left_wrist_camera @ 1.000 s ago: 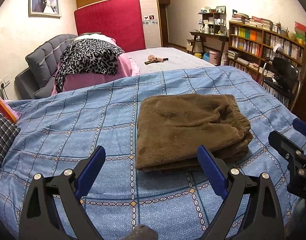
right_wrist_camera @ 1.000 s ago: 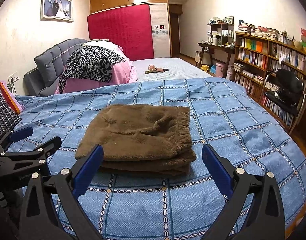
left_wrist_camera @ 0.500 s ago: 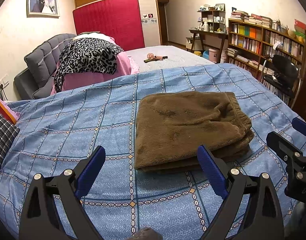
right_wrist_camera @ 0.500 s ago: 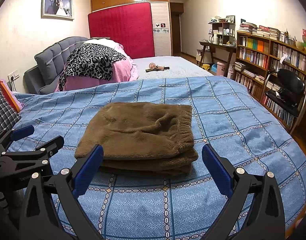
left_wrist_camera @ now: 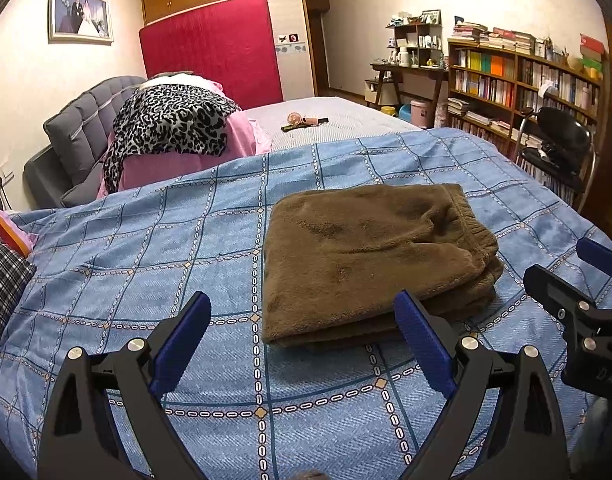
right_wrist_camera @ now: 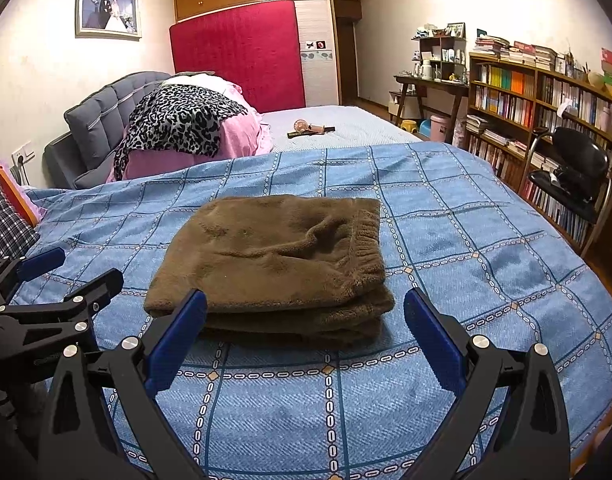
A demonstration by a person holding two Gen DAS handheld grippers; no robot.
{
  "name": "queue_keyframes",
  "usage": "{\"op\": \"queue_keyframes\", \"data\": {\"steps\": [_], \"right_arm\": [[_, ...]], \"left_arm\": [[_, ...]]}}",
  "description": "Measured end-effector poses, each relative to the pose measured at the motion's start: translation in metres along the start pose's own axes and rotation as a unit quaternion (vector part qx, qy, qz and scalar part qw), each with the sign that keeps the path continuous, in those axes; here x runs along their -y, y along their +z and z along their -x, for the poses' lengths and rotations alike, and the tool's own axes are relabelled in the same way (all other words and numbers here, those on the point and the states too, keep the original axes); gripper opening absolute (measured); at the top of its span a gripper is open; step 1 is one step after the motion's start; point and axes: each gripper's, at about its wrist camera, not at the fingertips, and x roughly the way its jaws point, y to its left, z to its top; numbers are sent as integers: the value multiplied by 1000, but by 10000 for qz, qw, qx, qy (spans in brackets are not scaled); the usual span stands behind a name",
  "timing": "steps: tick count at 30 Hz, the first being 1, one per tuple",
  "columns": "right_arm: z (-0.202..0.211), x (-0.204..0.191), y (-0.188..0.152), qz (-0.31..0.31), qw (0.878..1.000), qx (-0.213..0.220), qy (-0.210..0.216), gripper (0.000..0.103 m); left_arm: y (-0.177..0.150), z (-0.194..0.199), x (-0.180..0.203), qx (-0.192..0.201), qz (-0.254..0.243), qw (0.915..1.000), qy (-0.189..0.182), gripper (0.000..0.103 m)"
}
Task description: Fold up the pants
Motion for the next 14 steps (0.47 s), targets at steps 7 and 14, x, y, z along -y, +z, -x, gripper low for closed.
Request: {"op": "queue_keyframes", "data": {"steps": [7,14], "right_arm": [[-1,0,0,-2,10000,-3,-3,100],[-1,1,-2,-21,10000,-61,-15,100]], "left_arm": [[0,0,4,-16,-56,10000,-34,92],[-4,-7,-1,-249,91,9996,-21,92]]}}
